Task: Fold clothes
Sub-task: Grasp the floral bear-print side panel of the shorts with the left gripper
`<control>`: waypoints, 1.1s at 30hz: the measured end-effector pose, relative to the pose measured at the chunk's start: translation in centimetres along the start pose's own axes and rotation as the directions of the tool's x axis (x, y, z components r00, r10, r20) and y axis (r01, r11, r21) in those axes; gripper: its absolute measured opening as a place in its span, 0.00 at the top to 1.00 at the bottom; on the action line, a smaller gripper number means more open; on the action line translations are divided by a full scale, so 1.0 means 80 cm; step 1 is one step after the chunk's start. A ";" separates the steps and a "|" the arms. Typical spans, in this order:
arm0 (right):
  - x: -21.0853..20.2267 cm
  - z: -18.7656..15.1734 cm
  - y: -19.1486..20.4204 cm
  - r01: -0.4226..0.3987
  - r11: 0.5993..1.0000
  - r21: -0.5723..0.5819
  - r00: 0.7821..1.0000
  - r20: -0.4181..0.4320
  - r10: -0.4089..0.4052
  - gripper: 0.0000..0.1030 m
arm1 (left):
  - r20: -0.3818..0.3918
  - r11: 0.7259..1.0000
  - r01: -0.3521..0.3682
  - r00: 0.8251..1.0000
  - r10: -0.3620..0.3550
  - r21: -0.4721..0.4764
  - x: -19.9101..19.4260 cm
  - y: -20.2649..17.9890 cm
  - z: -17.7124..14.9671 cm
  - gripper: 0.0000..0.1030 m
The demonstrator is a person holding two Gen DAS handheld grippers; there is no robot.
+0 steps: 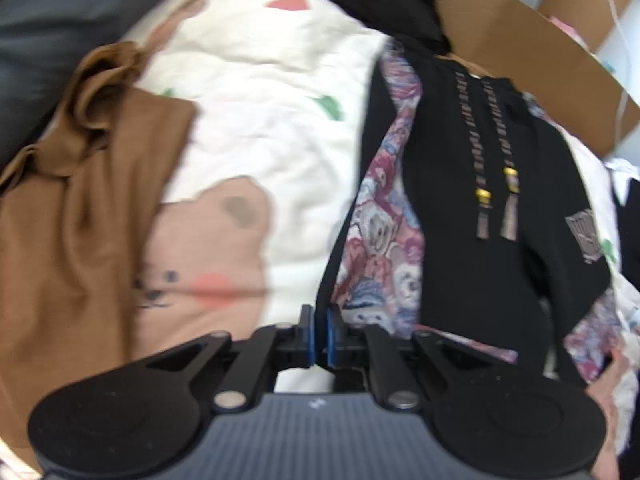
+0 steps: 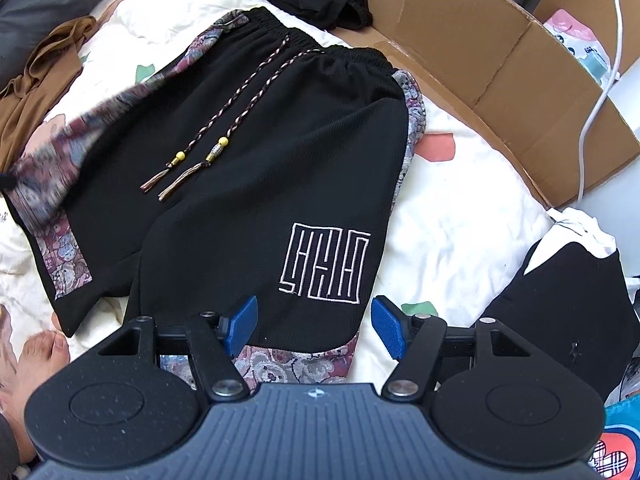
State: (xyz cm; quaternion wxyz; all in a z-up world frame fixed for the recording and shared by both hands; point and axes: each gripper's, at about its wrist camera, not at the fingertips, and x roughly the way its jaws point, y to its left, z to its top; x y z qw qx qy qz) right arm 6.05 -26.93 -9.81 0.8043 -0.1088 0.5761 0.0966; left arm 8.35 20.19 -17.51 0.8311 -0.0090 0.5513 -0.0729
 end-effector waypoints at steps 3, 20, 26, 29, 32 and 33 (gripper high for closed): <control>0.004 0.000 0.002 -0.001 1.000 -0.007 1.000 -0.010 0.001 0.34 | -0.015 0.999 -0.048 0.999 0.048 -0.011 0.011 0.021 -0.002 0.94; 0.028 -0.015 0.039 -0.083 0.995 -0.064 0.997 -0.010 0.082 0.34 | -0.075 0.996 -0.088 0.993 0.089 0.027 0.043 0.075 -0.008 0.70; 0.039 -0.018 0.097 -0.178 0.969 -0.170 0.983 0.006 0.182 0.34 | -0.038 1.000 -0.019 0.999 0.020 0.009 0.045 0.085 -0.017 0.51; 0.045 -0.020 0.134 -0.231 0.944 -0.236 0.971 -0.002 0.237 0.34 | -0.041 1.000 0.011 0.999 -0.011 0.006 0.048 0.088 -0.019 0.53; 0.049 -0.020 0.171 -0.277 0.918 -0.285 0.959 -0.015 0.284 0.34 | -0.059 0.999 0.035 0.998 -0.034 0.012 0.054 0.092 -0.020 0.61; 0.052 -0.018 0.181 -0.287 0.910 -0.300 0.955 -0.019 0.295 0.35 | -0.065 0.999 0.045 0.997 -0.044 0.010 0.056 0.093 -0.020 0.70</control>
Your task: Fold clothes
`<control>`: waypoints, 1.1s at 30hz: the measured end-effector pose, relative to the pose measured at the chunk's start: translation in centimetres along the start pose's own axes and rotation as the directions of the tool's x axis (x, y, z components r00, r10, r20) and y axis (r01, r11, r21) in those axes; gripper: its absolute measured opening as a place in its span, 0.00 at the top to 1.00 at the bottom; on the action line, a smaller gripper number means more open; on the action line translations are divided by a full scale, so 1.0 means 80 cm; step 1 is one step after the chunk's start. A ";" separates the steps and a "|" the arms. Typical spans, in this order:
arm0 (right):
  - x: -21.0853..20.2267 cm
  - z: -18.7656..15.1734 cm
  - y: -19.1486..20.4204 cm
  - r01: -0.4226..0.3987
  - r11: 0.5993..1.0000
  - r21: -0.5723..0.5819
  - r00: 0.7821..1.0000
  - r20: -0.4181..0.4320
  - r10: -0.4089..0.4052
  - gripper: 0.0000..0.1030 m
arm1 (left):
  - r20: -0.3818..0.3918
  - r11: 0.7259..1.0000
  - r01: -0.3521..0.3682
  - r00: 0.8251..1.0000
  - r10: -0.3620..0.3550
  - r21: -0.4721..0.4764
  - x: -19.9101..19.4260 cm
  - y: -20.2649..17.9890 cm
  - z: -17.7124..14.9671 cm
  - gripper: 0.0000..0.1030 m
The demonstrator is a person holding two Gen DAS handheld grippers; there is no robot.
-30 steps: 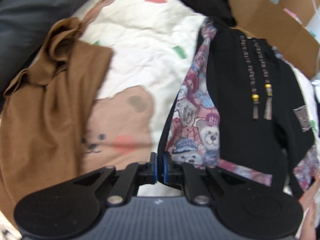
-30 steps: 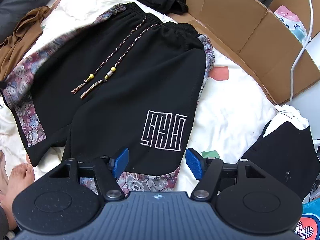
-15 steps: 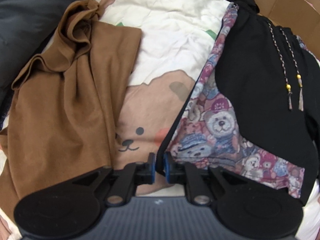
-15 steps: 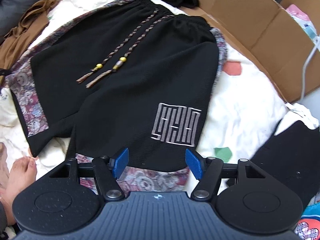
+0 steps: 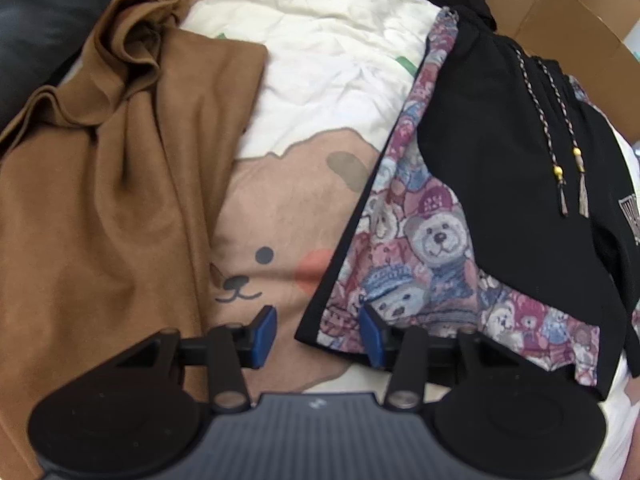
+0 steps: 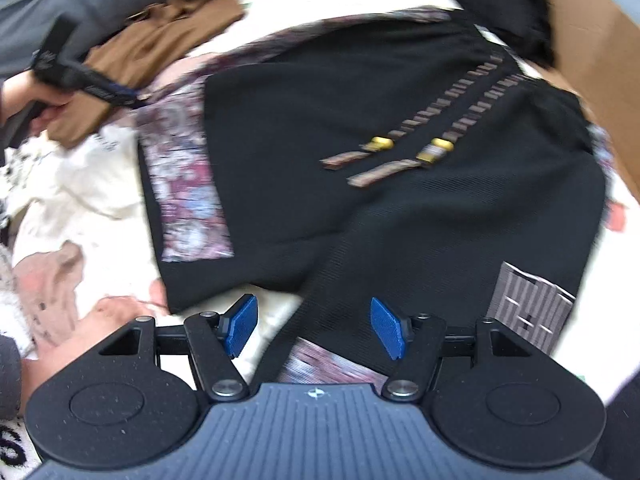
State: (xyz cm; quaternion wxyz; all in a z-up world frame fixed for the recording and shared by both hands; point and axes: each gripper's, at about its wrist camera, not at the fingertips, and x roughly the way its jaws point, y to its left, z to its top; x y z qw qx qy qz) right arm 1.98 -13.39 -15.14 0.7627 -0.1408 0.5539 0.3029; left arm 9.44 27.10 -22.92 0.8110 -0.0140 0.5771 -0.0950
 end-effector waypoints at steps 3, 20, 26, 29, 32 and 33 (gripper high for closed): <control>0.018 0.011 0.024 -0.038 0.998 -0.049 0.999 -0.009 0.038 0.35 | -0.014 1.000 0.024 1.000 -0.024 -0.010 0.002 0.006 0.001 0.90; 0.104 0.048 0.096 -0.122 0.958 -0.258 0.985 -0.153 0.085 0.41 | -0.020 0.997 0.076 0.997 -0.076 0.000 -0.019 0.030 0.004 0.93; 0.116 0.045 0.101 -0.153 0.941 -0.302 0.975 -0.202 0.093 0.91 | -0.034 0.998 0.058 0.998 -0.058 0.004 -0.024 0.035 0.011 0.93; 0.110 0.040 0.096 -0.180 0.940 -0.290 0.969 -0.216 0.119 0.96 | -0.036 0.999 0.053 0.998 -0.053 -0.005 -0.027 0.041 0.013 0.93; 0.099 0.033 0.089 -0.211 0.941 -0.264 0.963 -0.222 0.153 0.96 | -0.037 0.999 0.049 0.998 -0.049 -0.013 -0.032 0.049 0.015 0.93; 0.097 0.029 0.089 -0.219 0.940 -0.261 0.961 -0.226 0.161 0.97 | -0.040 0.999 0.049 0.998 -0.050 -0.018 -0.033 0.052 0.015 0.93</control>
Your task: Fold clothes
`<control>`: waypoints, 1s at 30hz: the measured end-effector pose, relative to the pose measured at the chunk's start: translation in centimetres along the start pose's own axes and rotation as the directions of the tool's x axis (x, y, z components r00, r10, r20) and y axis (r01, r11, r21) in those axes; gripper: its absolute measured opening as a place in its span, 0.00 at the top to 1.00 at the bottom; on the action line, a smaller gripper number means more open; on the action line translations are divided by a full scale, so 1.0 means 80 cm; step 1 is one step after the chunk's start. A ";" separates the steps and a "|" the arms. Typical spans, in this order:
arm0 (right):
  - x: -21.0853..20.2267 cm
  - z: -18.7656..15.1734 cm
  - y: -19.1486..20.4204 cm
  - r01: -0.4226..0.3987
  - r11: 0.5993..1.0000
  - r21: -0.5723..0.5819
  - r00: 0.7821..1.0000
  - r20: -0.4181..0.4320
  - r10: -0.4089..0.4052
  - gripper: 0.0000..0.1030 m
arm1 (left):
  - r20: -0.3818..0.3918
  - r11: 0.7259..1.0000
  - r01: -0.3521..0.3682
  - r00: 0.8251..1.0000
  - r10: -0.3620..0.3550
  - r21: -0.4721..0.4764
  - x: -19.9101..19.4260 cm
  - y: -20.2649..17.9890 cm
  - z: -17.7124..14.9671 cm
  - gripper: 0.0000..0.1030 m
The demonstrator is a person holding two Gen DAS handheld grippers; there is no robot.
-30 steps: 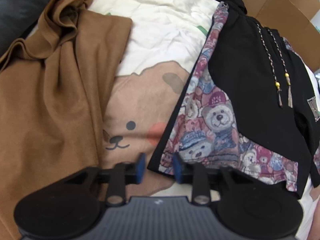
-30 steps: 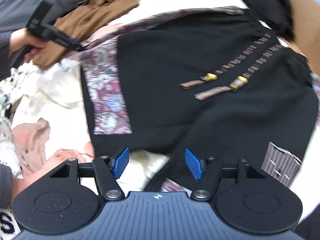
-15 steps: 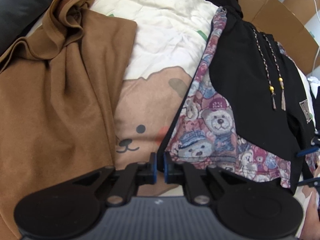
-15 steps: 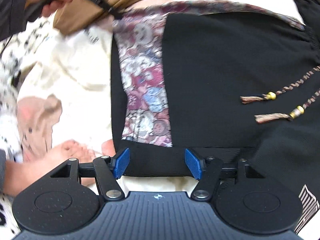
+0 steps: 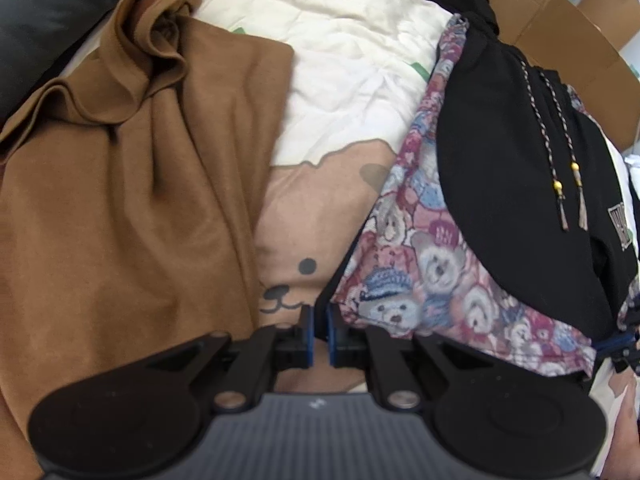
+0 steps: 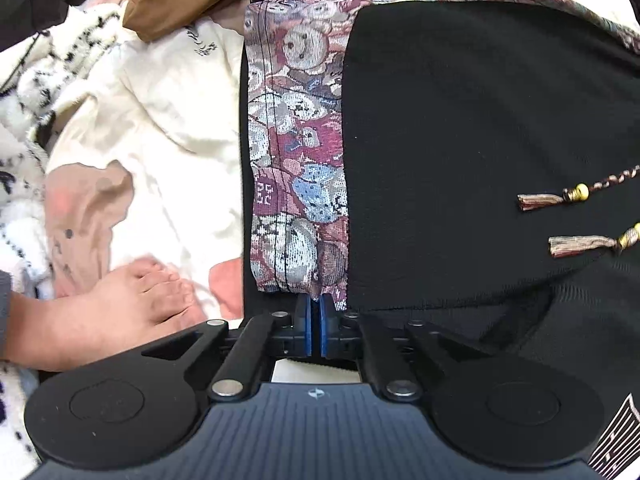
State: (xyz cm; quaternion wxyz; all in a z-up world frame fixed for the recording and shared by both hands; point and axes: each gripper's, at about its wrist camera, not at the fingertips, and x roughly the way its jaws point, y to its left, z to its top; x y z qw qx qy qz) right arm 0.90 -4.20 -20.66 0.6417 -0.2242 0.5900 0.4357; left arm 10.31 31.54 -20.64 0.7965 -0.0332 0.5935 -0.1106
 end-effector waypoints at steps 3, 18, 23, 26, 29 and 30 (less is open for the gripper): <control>0.004 -0.011 0.010 -0.022 1.000 -0.019 0.999 -0.023 0.022 0.99 | -0.021 1.000 0.000 1.000 0.000 -0.008 0.006 0.004 -0.001 0.93; 0.022 -0.011 0.019 0.057 0.998 0.038 0.998 -0.008 -0.057 0.55 | -0.025 0.999 -0.044 0.999 0.043 -0.007 0.014 -0.002 -0.002 0.85; 0.038 -0.012 0.019 0.095 0.995 -0.009 0.995 -0.043 -0.095 0.74 | -0.038 0.994 -0.107 0.994 0.107 -0.004 0.019 0.007 -0.005 1.00; 0.036 -0.012 0.020 0.092 0.996 -0.023 0.995 -0.043 -0.093 0.85 | -0.034 0.990 -0.136 0.990 0.135 -0.040 0.010 0.026 -0.005 1.00; 0.029 -0.009 0.015 0.075 0.997 0.008 0.996 -0.042 -0.075 0.88 | -0.021 0.991 -0.117 0.993 0.116 -0.059 -0.005 0.034 -0.005 1.00; 0.027 -0.007 0.014 0.068 0.997 0.025 0.997 -0.041 -0.067 0.88 | -0.020 0.992 -0.116 0.993 0.116 -0.051 -0.009 0.032 -0.005 1.00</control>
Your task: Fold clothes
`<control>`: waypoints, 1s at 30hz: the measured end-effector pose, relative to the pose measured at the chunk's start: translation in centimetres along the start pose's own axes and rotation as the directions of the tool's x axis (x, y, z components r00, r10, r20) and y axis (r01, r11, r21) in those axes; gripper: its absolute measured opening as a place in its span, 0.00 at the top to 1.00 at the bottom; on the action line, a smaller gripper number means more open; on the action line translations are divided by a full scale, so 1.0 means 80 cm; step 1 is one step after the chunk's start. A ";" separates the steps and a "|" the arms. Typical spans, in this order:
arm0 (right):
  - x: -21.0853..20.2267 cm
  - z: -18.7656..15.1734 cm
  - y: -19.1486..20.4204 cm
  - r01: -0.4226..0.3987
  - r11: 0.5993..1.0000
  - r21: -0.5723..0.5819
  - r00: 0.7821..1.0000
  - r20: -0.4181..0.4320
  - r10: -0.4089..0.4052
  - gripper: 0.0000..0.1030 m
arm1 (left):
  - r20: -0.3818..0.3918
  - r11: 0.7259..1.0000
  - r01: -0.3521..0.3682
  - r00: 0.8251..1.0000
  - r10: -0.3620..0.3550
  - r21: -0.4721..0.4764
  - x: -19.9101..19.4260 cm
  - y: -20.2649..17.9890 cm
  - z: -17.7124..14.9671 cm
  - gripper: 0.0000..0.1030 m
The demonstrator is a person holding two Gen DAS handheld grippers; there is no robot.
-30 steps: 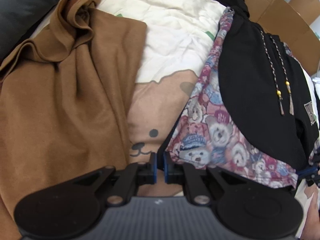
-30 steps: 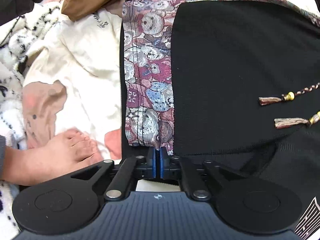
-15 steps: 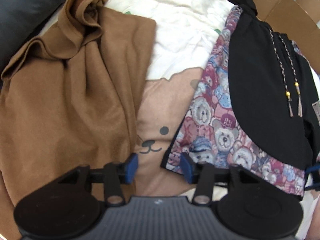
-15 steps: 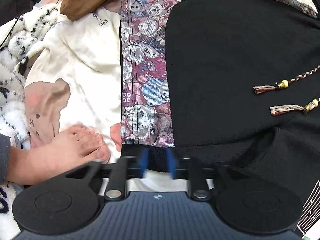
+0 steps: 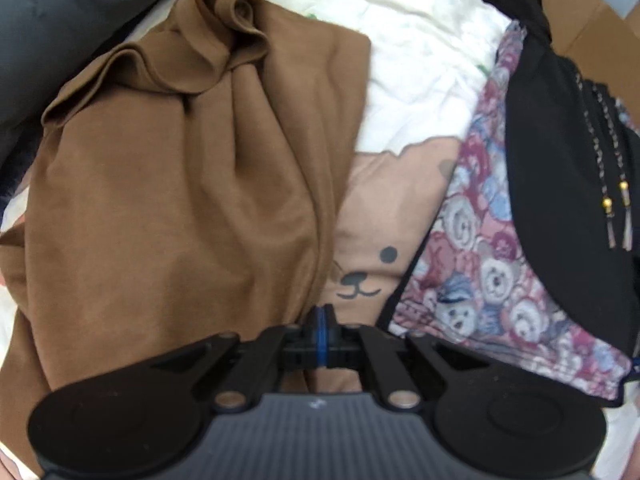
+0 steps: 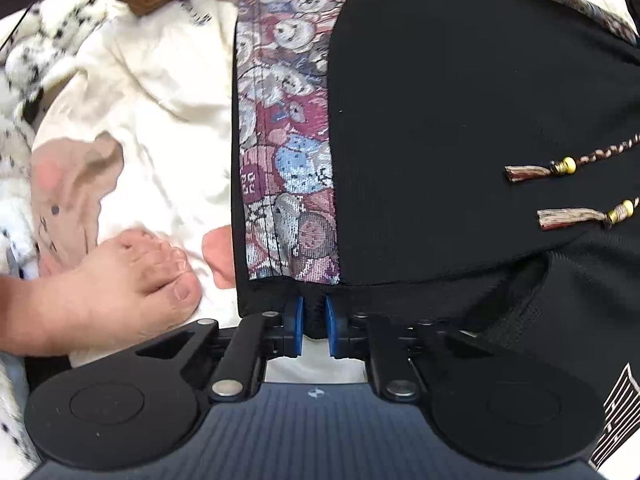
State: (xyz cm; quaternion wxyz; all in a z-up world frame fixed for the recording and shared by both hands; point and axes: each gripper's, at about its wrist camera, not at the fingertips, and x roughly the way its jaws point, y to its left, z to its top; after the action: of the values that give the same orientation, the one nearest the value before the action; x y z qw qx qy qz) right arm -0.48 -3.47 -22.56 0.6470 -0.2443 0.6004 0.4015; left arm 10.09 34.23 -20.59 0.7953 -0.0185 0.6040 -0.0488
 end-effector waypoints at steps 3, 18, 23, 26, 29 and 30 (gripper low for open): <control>-0.013 0.003 -0.005 -0.053 0.997 0.057 0.998 0.020 0.052 0.85 | 0.005 0.999 -0.010 1.000 0.010 0.041 -0.012 -0.012 0.003 0.98; -0.104 -0.019 -0.060 0.079 0.978 0.195 0.974 0.194 -0.118 0.65 | 0.088 0.971 0.044 0.994 -0.067 0.236 -0.045 -0.162 0.039 0.77; -0.123 -0.055 -0.100 0.118 0.956 0.269 0.966 0.192 -0.173 0.64 | 0.080 0.958 0.068 0.992 -0.094 0.280 -0.035 -0.210 0.044 0.77; -0.130 -0.085 -0.130 0.143 0.936 0.323 0.960 0.183 -0.210 0.64 | 0.068 0.950 0.078 0.992 -0.103 0.302 -0.025 -0.239 0.045 0.77; -0.137 -0.105 -0.153 0.165 0.920 0.356 0.955 0.177 -0.239 0.64 | 0.060 0.944 0.083 0.992 -0.108 0.320 -0.017 -0.263 0.044 0.75; -0.140 -0.114 -0.162 0.172 0.913 0.371 0.952 0.176 -0.251 0.64 | 0.059 0.942 0.083 0.992 -0.108 0.326 -0.016 -0.269 0.043 0.74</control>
State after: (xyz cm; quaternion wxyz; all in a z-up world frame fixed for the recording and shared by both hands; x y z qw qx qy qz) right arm 5.26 -20.55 -15.29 0.7824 -0.1426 0.5568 0.2397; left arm 11.91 12.84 -16.55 0.8067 0.0806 0.5555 -0.1849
